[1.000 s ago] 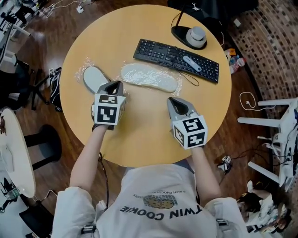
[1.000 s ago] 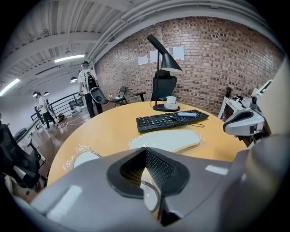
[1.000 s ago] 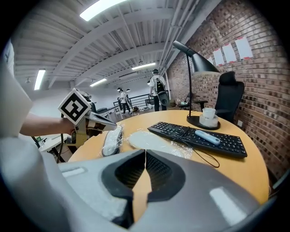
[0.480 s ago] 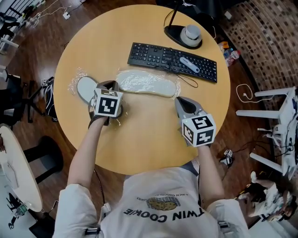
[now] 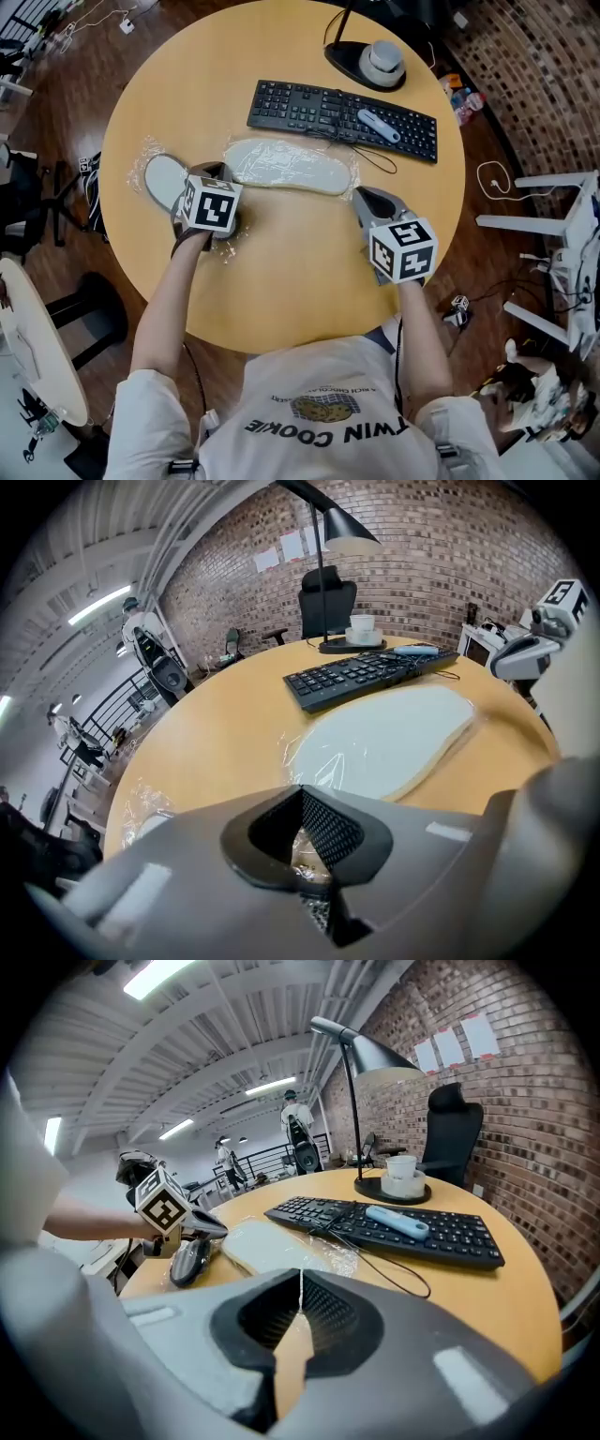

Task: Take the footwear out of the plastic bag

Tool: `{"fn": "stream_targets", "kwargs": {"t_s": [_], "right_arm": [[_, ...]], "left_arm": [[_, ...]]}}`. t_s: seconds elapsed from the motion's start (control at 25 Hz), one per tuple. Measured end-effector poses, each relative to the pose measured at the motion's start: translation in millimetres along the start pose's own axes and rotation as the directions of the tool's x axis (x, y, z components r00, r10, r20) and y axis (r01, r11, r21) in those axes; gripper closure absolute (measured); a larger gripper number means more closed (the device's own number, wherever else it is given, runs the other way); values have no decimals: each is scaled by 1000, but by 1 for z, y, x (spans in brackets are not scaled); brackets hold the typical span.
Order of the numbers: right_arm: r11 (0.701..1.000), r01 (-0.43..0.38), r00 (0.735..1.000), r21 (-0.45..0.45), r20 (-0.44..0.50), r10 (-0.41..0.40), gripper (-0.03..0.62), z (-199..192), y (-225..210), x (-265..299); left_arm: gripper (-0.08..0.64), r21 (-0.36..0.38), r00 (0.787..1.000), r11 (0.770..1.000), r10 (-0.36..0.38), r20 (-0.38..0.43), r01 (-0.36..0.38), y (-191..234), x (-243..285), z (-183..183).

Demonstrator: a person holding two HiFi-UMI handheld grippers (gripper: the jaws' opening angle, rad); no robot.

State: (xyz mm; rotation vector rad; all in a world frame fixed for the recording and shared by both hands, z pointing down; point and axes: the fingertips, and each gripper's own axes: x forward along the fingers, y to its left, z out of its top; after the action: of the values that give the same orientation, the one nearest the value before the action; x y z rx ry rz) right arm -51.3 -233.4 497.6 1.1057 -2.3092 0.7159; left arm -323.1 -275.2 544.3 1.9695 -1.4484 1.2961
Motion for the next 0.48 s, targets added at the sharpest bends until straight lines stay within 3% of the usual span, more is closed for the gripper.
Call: {"fn": "stream_targets", "kwargs": {"t_s": [0.2,0.32,0.48], "right_arm": [[997,-35,999,72,-35,38,589,-13,-6,5],[982,-83,996,169,-23,88,587,-15,-9,8],[904,-234,972,358,74,222,583,-11,-6,10]], "left_arm": [[554,33,999,999,17,-31,-16,-2,8,-3],[554,60,999,998,26,-46,-23,-2,12,-4],[554,117,995,993,39,-94,-28,-3,18,-13]]}}
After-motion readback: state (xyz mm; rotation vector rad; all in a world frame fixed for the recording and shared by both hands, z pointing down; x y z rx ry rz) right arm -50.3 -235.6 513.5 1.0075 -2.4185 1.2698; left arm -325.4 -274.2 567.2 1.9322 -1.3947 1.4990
